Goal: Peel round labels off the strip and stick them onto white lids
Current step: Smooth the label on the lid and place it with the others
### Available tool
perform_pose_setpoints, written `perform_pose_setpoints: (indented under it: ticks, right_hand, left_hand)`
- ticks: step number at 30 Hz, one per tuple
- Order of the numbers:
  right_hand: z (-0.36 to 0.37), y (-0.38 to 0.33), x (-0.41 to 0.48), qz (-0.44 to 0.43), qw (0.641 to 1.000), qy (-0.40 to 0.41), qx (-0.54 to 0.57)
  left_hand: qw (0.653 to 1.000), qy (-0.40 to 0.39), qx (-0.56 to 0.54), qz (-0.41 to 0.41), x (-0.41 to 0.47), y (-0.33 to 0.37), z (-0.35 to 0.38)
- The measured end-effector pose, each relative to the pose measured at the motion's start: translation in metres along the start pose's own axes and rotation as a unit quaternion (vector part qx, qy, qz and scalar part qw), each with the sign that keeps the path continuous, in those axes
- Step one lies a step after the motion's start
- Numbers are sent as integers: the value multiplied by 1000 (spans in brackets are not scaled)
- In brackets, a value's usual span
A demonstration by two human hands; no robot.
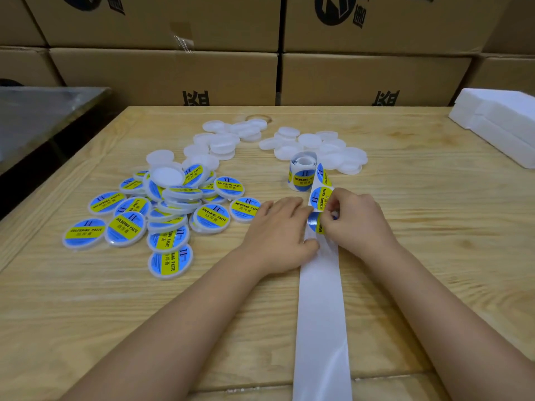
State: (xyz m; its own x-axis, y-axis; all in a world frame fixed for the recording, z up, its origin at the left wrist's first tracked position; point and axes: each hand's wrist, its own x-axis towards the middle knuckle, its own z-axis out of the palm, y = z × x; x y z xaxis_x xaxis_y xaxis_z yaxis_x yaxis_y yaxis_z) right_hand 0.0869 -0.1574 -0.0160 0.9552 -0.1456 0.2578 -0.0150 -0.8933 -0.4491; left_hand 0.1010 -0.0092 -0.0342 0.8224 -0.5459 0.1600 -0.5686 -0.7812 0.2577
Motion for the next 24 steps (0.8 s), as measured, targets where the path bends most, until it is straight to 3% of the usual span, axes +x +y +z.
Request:
perform_pose_setpoints:
  ticks: [5, 8, 12, 15, 20, 22, 24]
  right_hand:
    - [-5, -3, -1, 54, 992, 3, 117]
    - [-6, -4, -2, 72, 967, 62, 234]
    - [-8, -7, -4, -5, 937, 158, 311]
    - [-7, -10, -3, 9, 873, 131, 470]
    - [10, -19, -3, 182, 709, 31, 681]
    - [12, -18, -1, 188, 689, 19, 699]
    - [12, -16, 1, 180, 680, 23, 710]
  left_hand:
    - [1000, -12, -5, -7, -1, 1, -1]
    - [1000, -17, -2, -5, 0, 0, -1]
    - [1000, -14, 4, -1, 0, -1, 0]
    - [1000, -8, 1, 9, 0, -2, 0]
    - [988, 57, -141, 12, -1, -2, -6]
    - [970, 120, -211, -5, -3, -4, -11]
    - [966, 168, -196, -31, -4, -8, -16]
